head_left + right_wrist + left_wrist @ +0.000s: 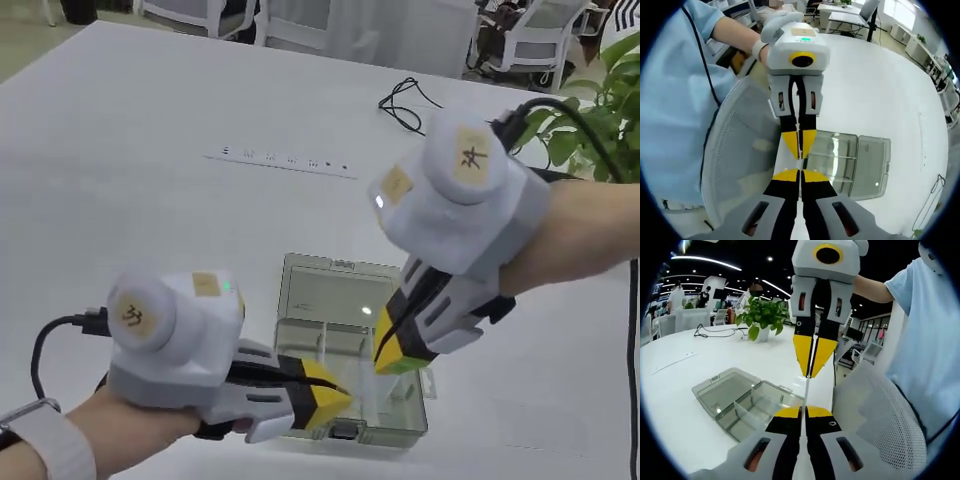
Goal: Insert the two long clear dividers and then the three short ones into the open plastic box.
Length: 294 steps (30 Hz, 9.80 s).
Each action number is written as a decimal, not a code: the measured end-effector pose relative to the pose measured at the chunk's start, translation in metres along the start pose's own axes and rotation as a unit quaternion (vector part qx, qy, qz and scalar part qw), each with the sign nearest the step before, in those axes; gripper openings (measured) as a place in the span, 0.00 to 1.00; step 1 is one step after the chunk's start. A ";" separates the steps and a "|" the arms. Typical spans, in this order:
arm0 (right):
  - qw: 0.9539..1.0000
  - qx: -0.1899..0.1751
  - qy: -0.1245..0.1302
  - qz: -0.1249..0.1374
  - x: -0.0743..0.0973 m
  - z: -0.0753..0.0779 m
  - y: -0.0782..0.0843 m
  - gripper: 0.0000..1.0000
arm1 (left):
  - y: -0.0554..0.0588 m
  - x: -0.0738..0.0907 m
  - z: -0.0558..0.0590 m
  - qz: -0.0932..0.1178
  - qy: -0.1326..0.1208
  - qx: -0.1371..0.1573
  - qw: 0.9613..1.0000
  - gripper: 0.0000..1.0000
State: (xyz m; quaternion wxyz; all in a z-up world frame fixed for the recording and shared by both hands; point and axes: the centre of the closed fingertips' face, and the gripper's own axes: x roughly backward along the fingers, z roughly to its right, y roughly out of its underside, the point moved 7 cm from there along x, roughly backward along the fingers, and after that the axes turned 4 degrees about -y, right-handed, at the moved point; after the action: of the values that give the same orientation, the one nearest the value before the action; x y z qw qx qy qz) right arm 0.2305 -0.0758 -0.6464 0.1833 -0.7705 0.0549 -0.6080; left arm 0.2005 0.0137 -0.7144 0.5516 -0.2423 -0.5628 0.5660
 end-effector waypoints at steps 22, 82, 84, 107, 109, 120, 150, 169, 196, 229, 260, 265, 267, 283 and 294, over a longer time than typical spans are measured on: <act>0.998 -0.038 0.043 -0.013 -0.012 0.031 -0.017 0.02 | 0.018 0.032 -0.034 -0.008 -0.139 0.009 0.990 0.67; 0.998 -0.051 0.041 -0.018 -0.073 0.068 -0.024 0.02 | 0.054 0.056 -0.040 -0.031 -0.180 0.080 0.980 0.81; 0.998 -0.053 0.039 -0.020 -0.075 0.068 -0.023 0.02 | 0.054 0.056 -0.040 -0.031 -0.180 0.080 0.980 0.81; 0.997 -0.061 0.034 -0.033 -0.097 0.074 -0.017 0.02 | 0.046 0.054 -0.041 -0.025 -0.173 0.066 0.982 0.80; 0.997 -0.055 0.036 -0.031 -0.097 0.072 -0.016 0.02 | 0.044 0.054 -0.041 -0.024 -0.172 0.063 0.983 0.80; 0.997 -0.044 0.045 0.035 -0.085 0.074 -0.010 0.15 | 0.039 0.053 -0.041 -0.028 -0.167 0.053 0.984 0.79; 0.961 -0.081 0.152 0.215 -0.050 0.043 0.031 1.00 | 0.023 0.047 -0.036 -0.019 -0.145 0.021 0.989 0.82; 0.943 -0.172 0.211 0.194 -0.027 0.020 0.132 1.00 | 0.020 0.048 -0.043 -0.050 -0.150 -0.013 0.987 0.93; 0.981 -0.123 0.146 -0.024 -0.043 -0.005 0.237 0.67 | 0.020 0.051 -0.045 -0.071 -0.155 -0.028 0.985 0.99; 0.988 -0.094 0.100 -0.067 -0.065 0.003 0.236 0.33 | 0.021 0.052 -0.040 -0.065 -0.153 -0.022 0.986 0.97; 0.986 -0.075 0.149 -0.025 -0.041 0.001 0.195 0.32 | 0.031 0.051 -0.033 -0.076 -0.159 -0.005 0.984 0.92; 0.984 -0.058 0.167 -0.004 -0.030 -0.002 0.169 0.32 | 0.032 0.051 -0.032 -0.065 -0.160 0.015 0.985 0.91; 0.983 -0.048 0.176 -0.003 -0.027 -0.002 0.158 0.32 | 0.033 0.050 -0.031 -0.064 -0.158 0.022 0.985 0.89; 0.955 0.049 0.291 0.019 -0.012 0.010 0.077 0.32 | 0.009 0.025 -0.036 -0.008 -0.134 0.138 0.981 0.71; 0.943 0.084 0.321 0.033 -0.020 0.021 0.040 0.32 | -0.002 0.002 -0.038 0.031 -0.099 0.258 0.961 0.36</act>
State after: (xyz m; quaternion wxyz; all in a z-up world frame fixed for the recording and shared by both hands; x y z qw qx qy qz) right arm 0.2511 -0.1017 -0.6829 0.2398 -0.5144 0.0849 -0.8190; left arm 0.2350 0.0295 -0.7213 0.5194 -0.0520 -0.4418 0.7296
